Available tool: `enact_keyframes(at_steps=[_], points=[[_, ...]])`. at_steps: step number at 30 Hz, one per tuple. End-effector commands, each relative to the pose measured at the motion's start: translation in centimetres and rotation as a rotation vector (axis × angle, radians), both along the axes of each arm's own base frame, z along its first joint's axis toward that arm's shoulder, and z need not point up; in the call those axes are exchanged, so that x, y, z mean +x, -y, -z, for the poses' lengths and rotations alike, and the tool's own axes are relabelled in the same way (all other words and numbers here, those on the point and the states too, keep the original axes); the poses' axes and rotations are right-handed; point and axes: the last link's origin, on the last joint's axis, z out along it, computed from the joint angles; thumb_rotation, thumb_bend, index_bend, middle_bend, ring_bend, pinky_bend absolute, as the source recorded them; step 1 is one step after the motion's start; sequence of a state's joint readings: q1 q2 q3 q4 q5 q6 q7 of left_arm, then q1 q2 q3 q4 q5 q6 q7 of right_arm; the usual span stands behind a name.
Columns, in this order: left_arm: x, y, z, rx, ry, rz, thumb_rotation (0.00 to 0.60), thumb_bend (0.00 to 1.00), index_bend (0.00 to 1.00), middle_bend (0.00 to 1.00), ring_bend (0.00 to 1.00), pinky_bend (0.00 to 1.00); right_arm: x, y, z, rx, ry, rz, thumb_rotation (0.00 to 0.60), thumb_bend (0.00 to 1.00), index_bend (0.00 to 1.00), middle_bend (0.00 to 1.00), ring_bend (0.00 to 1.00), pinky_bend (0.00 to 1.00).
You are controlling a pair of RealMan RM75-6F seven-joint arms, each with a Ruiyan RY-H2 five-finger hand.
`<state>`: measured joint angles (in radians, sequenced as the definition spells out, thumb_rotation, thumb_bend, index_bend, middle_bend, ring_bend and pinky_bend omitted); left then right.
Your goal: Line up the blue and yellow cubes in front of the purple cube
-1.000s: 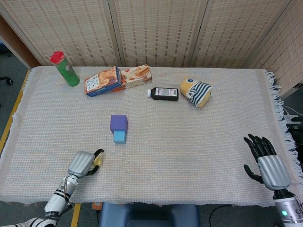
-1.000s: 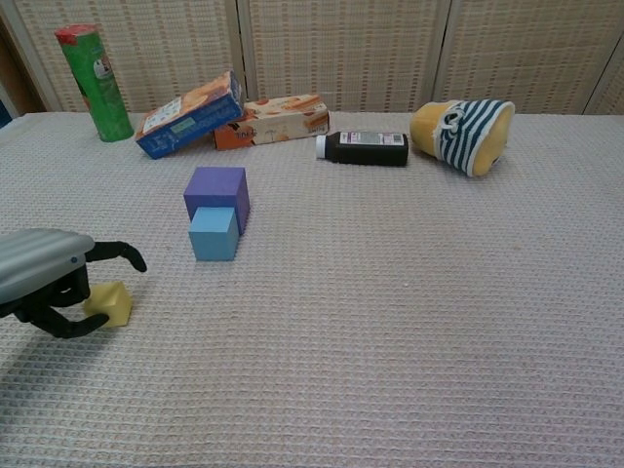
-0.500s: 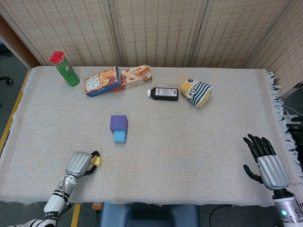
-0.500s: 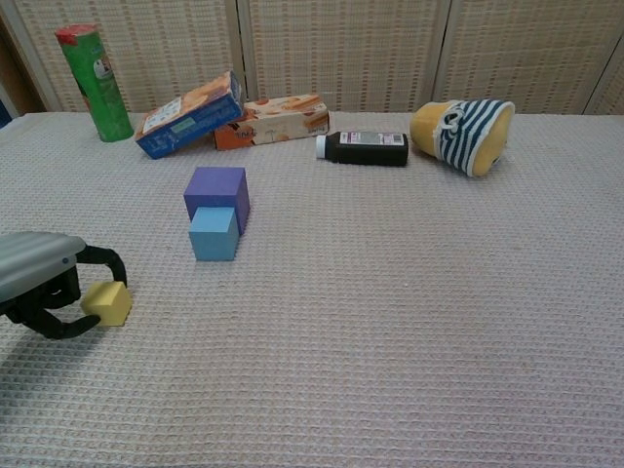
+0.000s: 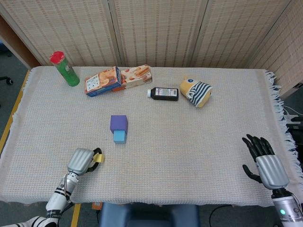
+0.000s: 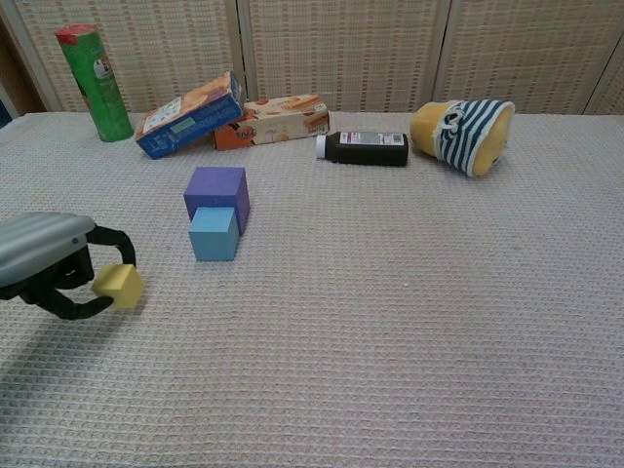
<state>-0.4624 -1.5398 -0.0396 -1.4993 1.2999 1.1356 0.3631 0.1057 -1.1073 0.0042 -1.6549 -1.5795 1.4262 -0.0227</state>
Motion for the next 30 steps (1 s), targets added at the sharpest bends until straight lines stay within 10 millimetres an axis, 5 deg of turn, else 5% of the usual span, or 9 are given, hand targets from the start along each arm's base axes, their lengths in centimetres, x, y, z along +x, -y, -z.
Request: enact_keyframes(at_steps=[1, 12, 30], points=[[1.6, -0.6, 0.3, -0.01, 0.01, 0.034, 0.6, 0.36, 0.54, 1.0, 1.0, 1.0, 0.0, 0.0, 0.0, -0.002, 0.0, 0.0, 0.6, 0.1, 0.0, 0.0, 0.0, 0.0], [6.3, -2.5, 2.9, -0.053, 0.026, 0.112, 0.6, 0.36, 0.54, 1.0, 1.0, 1.0, -0.2, 0.2, -0.2, -0.008, 0.002, 0.011, 0.6, 0.1, 0.0, 0.0, 0.0, 0.0], [6.5, -4.1, 4.6, -0.042, -0.007, 0.085, 0.6, 0.36, 0.54, 1.0, 1.0, 1.0, -0.4, 0.4, -0.3, -0.006, 0.005, 0.027, 0.6, 0.1, 0.0, 0.0, 0.0, 0.0]])
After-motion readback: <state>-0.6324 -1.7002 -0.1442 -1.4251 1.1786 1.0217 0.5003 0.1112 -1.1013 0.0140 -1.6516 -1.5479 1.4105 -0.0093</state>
